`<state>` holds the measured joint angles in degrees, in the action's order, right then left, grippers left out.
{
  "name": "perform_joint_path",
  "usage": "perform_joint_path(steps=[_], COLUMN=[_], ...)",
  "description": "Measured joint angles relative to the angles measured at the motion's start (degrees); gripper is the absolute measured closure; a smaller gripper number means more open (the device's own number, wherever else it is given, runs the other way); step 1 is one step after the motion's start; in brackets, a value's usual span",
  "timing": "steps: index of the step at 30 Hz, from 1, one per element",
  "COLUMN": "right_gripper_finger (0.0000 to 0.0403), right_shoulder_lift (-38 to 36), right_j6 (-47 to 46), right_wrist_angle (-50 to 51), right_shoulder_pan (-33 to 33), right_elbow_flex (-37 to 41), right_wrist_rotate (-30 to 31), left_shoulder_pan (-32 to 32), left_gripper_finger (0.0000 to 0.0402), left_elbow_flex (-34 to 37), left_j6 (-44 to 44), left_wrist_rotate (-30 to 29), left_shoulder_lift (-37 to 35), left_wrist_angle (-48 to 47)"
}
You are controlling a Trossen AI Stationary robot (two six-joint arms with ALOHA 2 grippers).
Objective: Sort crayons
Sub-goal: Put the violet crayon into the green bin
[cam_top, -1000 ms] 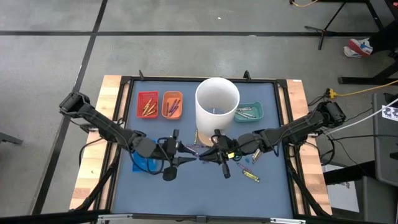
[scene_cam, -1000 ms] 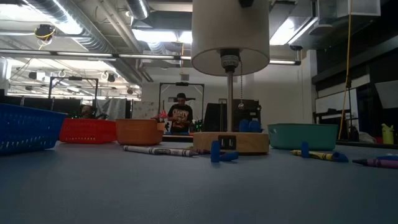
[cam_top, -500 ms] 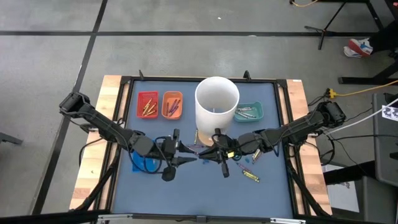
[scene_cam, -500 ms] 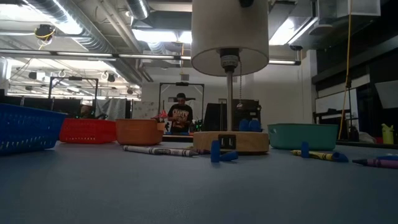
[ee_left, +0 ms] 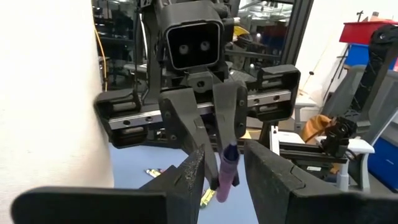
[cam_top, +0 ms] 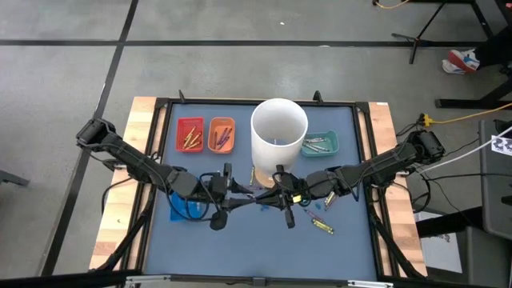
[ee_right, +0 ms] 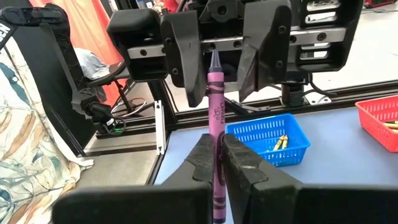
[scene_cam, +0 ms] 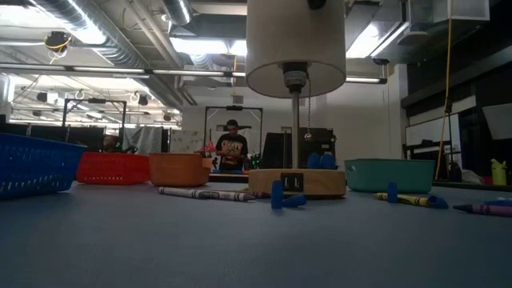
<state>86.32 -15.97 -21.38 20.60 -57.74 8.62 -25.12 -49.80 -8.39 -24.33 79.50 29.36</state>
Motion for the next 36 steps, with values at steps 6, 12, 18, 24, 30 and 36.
perform_joint_path(steps=[6, 12, 18, 24, 30, 36], right_gripper_finger=[0.0388, 0.0388, 0.0388, 0.0388, 0.0388, 0.0388], right_shoulder_lift=[0.00, 0.00, 0.00, 0.00, 0.00, 0.00], right_j6=[0.00, 0.00, 0.00, 0.00, 0.00, 0.00], right_wrist_angle=[0.02, 0.04, 0.06, 0.09, 0.11, 0.19], right_shoulder_pan=[0.00, 0.00, 0.00, 0.00, 0.00, 0.00], right_elbow_flex=[0.00, 0.00, 0.00, 0.00, 0.00, 0.00], right_wrist_rotate=[0.00, 0.00, 0.00, 0.00, 0.00, -0.04], left_shoulder_pan=[-0.02, -0.02, -0.02, -0.02, -0.04, -0.04], left_gripper_finger=[0.0305, 0.0305, 0.0305, 0.0327, 0.0369, 0.0394], left_elbow_flex=[0.00, 0.00, 0.00, 0.00, 0.00, 0.00], left_j6=[0.01, 0.01, 0.01, 0.03, 0.01, 0.01], left_wrist_rotate=[0.01, -0.01, -0.01, -0.01, 0.01, -0.01], left_shoulder_lift=[0.00, 0.00, 0.00, 0.00, 0.00, 0.00], left_wrist_angle=[-0.04, -0.07, -0.09, -0.11, -0.13, -0.17])
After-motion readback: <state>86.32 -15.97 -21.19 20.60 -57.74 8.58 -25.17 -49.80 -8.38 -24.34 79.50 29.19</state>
